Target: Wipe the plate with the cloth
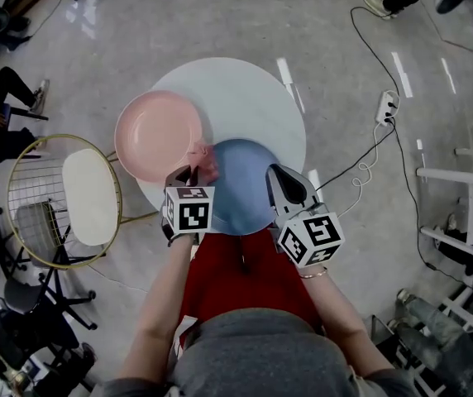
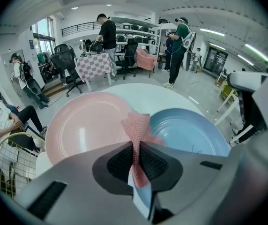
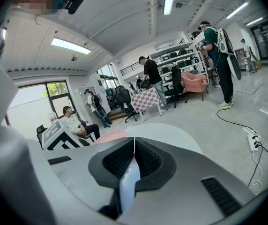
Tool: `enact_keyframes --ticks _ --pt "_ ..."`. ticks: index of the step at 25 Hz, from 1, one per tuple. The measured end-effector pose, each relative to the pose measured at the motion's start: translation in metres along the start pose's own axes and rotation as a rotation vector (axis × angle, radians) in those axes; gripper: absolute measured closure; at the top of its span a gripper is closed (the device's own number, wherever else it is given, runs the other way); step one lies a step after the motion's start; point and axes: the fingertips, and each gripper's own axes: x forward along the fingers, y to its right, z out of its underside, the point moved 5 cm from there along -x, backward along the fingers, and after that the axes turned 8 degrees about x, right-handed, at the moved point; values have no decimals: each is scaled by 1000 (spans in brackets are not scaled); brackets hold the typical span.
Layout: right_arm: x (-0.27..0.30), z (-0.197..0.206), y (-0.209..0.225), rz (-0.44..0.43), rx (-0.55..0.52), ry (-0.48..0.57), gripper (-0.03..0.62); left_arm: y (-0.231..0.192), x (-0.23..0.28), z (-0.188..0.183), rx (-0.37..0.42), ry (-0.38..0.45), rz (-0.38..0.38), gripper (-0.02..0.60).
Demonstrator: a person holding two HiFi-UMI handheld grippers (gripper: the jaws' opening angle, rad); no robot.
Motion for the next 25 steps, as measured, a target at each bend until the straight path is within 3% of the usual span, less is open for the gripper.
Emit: enact_keyframes --ticks 6,10,13,19,25 --pt "-21 -3 9 91 24 62 565 -1 -19 -12 59 82 70 549" --pt "-45 -2 26 175 60 113 565 29 -24 -34 28 221 263 549" --pt "-65 1 39 232 85 149 565 64 -20 -46 44 266 399 549" --pt "-101 11 57 336 139 205 565 132 -8 -54 186 244 567 549" --pt "-126 25 62 410 183 235 565 167 -1 -43 278 161 656 549"
